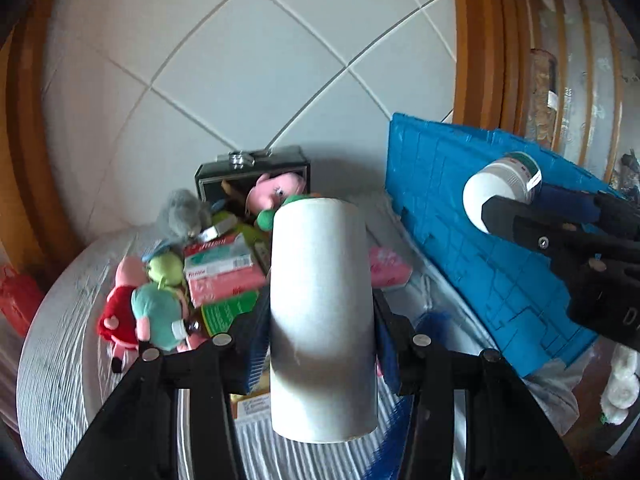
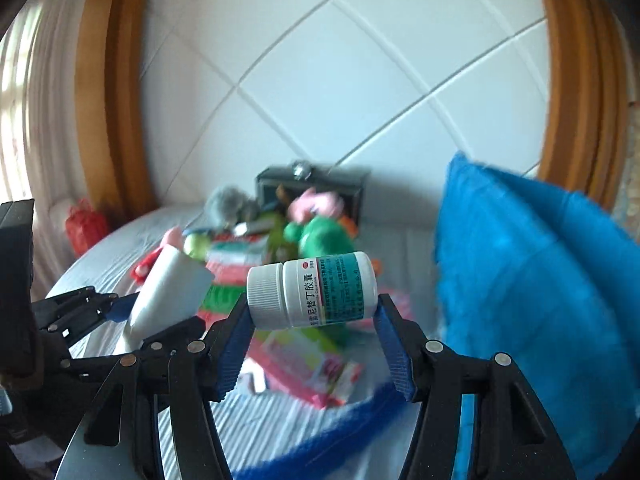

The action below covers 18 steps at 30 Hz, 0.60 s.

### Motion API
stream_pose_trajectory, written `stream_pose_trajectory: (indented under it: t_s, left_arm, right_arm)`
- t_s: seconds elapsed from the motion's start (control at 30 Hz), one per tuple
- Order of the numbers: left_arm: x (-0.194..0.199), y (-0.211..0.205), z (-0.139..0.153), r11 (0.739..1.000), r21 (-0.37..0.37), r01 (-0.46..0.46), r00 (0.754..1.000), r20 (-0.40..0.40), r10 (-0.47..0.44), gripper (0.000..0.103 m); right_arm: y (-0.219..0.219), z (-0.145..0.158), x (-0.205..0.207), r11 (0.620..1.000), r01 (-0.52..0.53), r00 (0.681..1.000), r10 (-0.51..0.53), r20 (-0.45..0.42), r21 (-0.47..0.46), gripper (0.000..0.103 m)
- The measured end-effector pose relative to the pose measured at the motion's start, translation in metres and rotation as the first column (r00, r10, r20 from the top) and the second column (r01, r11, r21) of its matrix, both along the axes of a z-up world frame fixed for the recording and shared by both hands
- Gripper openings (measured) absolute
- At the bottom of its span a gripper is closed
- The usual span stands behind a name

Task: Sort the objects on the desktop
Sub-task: 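Lift the paper roll and pill bottle and carry them over the crate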

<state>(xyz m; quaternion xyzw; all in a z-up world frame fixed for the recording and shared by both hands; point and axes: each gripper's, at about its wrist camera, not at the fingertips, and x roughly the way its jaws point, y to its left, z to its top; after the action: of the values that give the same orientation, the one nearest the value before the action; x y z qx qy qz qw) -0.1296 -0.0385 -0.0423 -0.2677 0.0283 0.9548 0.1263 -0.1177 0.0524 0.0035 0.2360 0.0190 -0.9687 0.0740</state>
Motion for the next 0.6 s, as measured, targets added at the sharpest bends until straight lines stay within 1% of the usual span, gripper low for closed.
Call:
stream_pose_trajectory:
  t_s: [0.1, 0.23, 0.3, 0.4, 0.47, 0.5, 0.6]
  left_arm:
    - [-0.002, 0.029, 0.025, 0.999, 0.009, 0.051, 0.997, -0.061, -0.05, 0.045]
    - [-0.001, 0.075, 0.057, 0.994, 0.018, 0.105, 0.985, -0.14, -0.102, 0.045]
    - [-0.004, 0.104, 0.072, 0.992, 0.023, 0.126, 0.979, -0.164, -0.121, 0.045]
    - [-0.016, 0.151, 0.094, 0.985, 0.032, 0.167, 0.972, -0.173, -0.16, 0.045]
    - [-0.022, 0.184, 0.109, 0.982, 0.027, 0.188, 0.968, -0.172, -0.181, 0.045]
    - [-0.029, 0.199, 0.118, 0.979, 0.032, 0.202, 0.967, -0.164, -0.194, 0.045]
    - [-0.046, 0.245, 0.142, 0.97, 0.042, 0.238, 0.965, -0.124, -0.231, 0.045]
  right_arm:
    - [0.033, 0.029, 0.017, 0.996, 0.09, 0.993, -0.09, -0.076, -0.003, 0.06]
    - [0.085, 0.053, 0.028, 0.983, 0.182, 0.974, -0.179, -0.14, 0.005, 0.06]
    - [0.114, 0.061, 0.031, 0.976, 0.218, 0.964, -0.213, -0.156, 0.012, 0.06]
    - [0.163, 0.072, 0.027, 0.967, 0.255, 0.955, -0.247, -0.163, 0.029, 0.06]
    - [0.197, 0.079, 0.019, 0.962, 0.269, 0.953, -0.26, -0.152, 0.039, 0.06]
    - [0.215, 0.083, 0.014, 0.973, 0.227, 0.966, -0.219, -0.137, 0.041, 0.06]
    - [0.27, 0.095, -0.011, 0.973, 0.225, 0.972, -0.22, -0.081, 0.057, 0.06]
